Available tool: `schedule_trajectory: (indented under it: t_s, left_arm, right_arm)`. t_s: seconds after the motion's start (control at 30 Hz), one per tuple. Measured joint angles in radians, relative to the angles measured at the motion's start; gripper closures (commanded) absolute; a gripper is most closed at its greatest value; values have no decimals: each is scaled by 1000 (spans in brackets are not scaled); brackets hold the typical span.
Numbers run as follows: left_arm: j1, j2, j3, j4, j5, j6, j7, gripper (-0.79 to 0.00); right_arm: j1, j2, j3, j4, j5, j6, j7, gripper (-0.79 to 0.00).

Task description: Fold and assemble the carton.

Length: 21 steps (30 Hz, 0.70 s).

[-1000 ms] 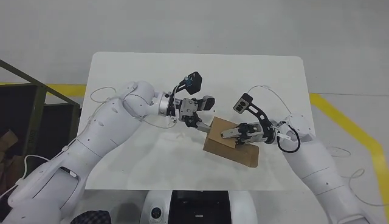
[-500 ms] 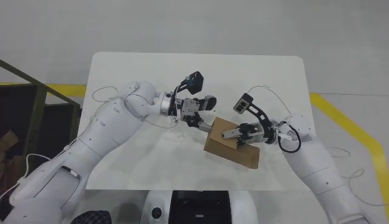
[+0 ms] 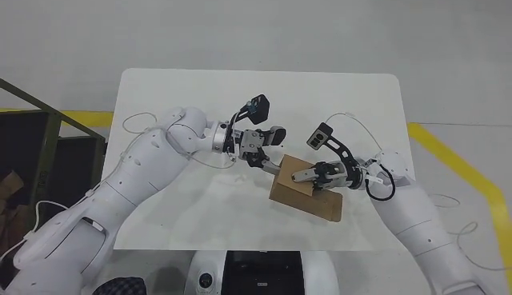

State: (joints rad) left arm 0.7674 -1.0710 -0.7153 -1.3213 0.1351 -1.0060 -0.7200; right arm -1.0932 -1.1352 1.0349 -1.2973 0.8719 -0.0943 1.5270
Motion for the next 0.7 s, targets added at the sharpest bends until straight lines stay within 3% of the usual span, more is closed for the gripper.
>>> schedule_trajectory:
  t_s: [0.4,0.7]
  left_arm:
    - [-2,0,-1,12,-2,-3,4,-785]
    - [47,29,-64,1,8,-3,14,-785]
  right_arm:
    - [0,-1,13,16,11,-7,9,0]
    - [-10,9,41,26,21,-7,9,0]
